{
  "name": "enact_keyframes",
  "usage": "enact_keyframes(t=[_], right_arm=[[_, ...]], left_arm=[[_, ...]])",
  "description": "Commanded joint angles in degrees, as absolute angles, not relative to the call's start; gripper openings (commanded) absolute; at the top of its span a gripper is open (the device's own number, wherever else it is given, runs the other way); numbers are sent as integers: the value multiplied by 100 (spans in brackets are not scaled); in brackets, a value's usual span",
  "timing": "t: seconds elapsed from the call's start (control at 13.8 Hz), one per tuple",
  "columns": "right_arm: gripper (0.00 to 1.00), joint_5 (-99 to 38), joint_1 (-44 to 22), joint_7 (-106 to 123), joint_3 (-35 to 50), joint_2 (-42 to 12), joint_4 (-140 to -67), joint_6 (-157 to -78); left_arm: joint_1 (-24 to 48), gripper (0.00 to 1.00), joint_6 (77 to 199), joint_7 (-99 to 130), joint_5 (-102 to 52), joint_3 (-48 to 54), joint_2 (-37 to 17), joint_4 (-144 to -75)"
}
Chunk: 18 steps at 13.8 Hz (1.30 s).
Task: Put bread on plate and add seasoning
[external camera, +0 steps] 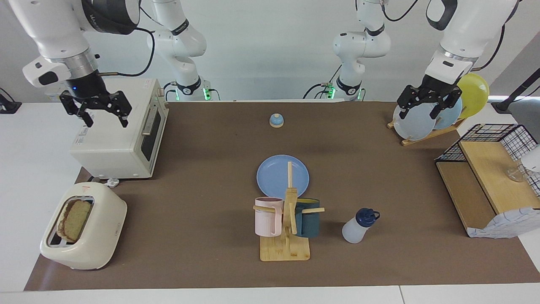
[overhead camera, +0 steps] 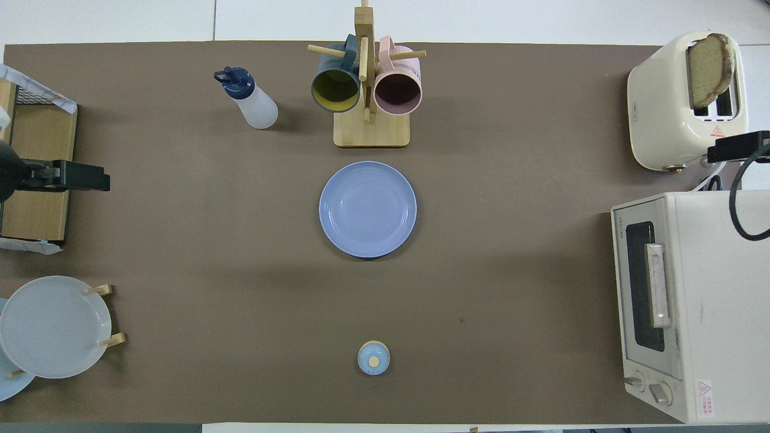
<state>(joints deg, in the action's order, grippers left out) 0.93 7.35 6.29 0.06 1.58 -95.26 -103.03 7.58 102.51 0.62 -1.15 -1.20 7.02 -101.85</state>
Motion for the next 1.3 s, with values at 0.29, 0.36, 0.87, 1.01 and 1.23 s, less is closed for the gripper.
enact_keyframes(t=[0.29, 0.36, 0.87, 1.01, 1.23], right_arm=[[100, 18, 1387, 1361, 18, -1025, -9011, -11232], [100, 18, 1415, 1441, 26, -1263, -8843, -11485], [100, -264, 1494, 1881, 70, -2161, -8429, -12620], [100, -447, 1477, 1881, 70, -2311, -8429, -12830], [100, -457, 1372, 1924, 88, -2391, -8420, -12999]], left_arm=[[1562, 100, 12635, 446, -79, -149, 1257, -12259], [1721, 100, 13117, 666, -79, -149, 1231, -12478], [2153, 100, 16897, 1134, -79, -132, 793, -14246], [2223, 100, 17488, 1125, -79, -132, 423, -14282], [2338, 100, 17972, 1116, -88, -141, 72, -14282]])
